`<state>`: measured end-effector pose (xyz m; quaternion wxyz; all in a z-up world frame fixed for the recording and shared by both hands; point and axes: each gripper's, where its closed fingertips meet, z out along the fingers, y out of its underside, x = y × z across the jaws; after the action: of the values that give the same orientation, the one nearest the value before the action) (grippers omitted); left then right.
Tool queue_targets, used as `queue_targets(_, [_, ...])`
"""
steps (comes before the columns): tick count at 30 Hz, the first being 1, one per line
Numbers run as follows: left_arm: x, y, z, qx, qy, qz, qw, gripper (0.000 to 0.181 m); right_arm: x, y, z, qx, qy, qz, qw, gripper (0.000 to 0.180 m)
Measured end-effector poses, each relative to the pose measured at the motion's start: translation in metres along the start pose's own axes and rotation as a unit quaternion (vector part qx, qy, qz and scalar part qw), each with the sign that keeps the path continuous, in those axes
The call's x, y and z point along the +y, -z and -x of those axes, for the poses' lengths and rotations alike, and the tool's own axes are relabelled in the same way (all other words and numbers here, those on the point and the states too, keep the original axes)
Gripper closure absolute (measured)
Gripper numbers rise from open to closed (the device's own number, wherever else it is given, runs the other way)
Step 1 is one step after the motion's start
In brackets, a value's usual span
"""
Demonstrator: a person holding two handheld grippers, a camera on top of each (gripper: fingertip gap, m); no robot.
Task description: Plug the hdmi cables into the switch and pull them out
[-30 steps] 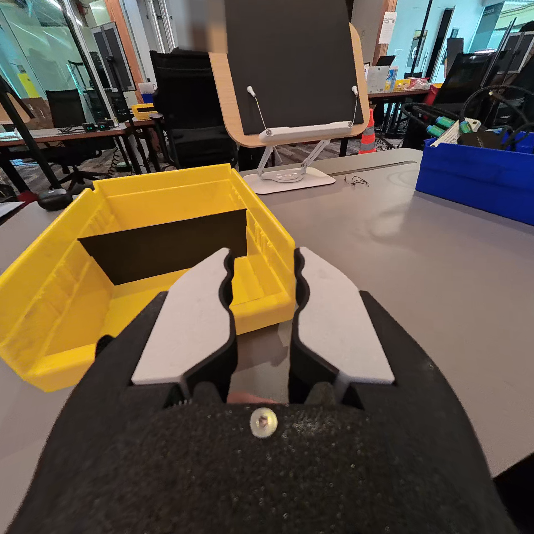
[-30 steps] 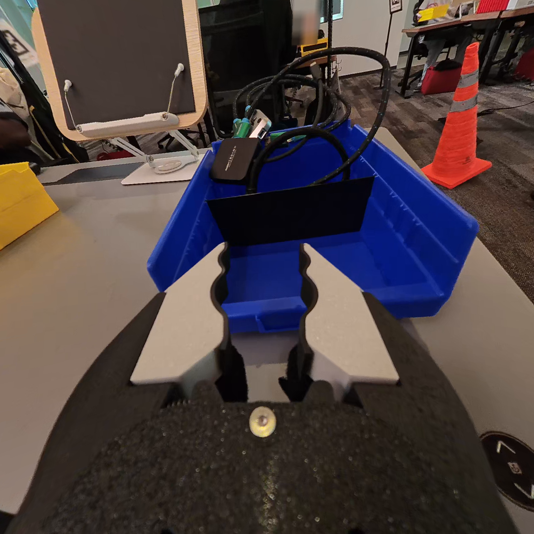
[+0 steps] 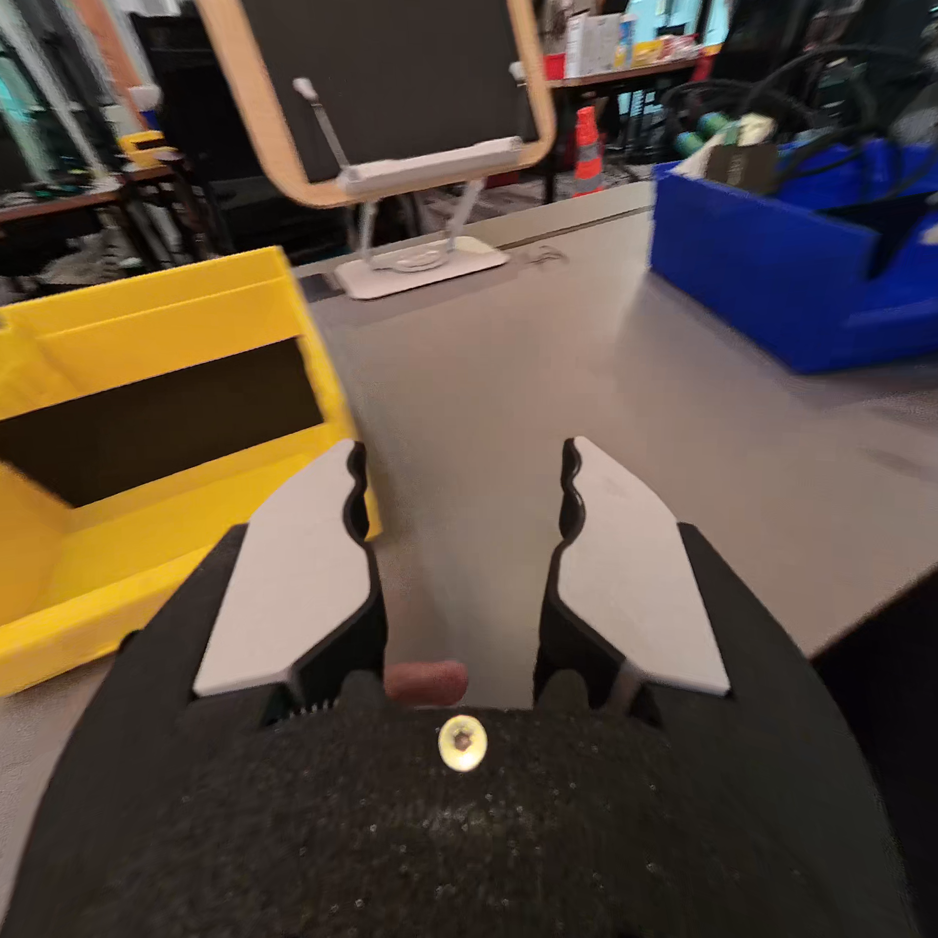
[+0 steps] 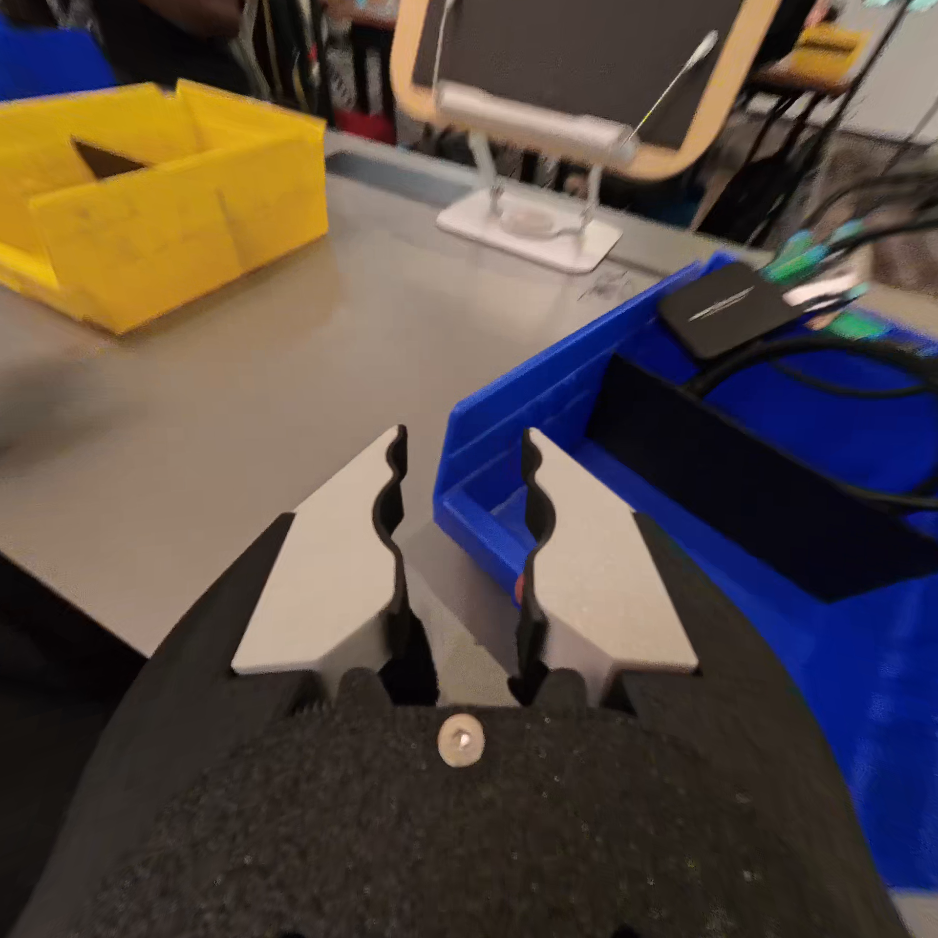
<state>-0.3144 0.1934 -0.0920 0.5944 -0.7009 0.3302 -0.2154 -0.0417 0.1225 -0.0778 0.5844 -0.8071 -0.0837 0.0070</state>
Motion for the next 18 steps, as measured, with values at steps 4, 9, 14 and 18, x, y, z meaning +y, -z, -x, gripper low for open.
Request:
queue_targets(4, [-0.017,-0.020,-0.079,0.084,0.011,-0.003,0.996,0.118,-0.039,0.047,-0.049,0.122,-0.023,-0.079,0.989,0.133])
queue_targets(9, [-0.034,-0.084,-0.149,0.110,0.008,0.040,0.993,0.125,-0.012,0.093,-0.142,0.264,-0.136,-0.073,0.952,0.130])
queue_targets(14, [-0.024,-0.157,-0.199,0.123,0.026,0.089,0.988,0.121,0.035,0.101,-0.152,0.242,-0.213,-0.050,0.945,0.131])
queue_targets(18, [-0.020,-0.189,-0.215,0.102,0.007,0.087,0.991,0.124,0.080,0.083,-0.153,0.261,-0.207,0.034,0.942,0.131])
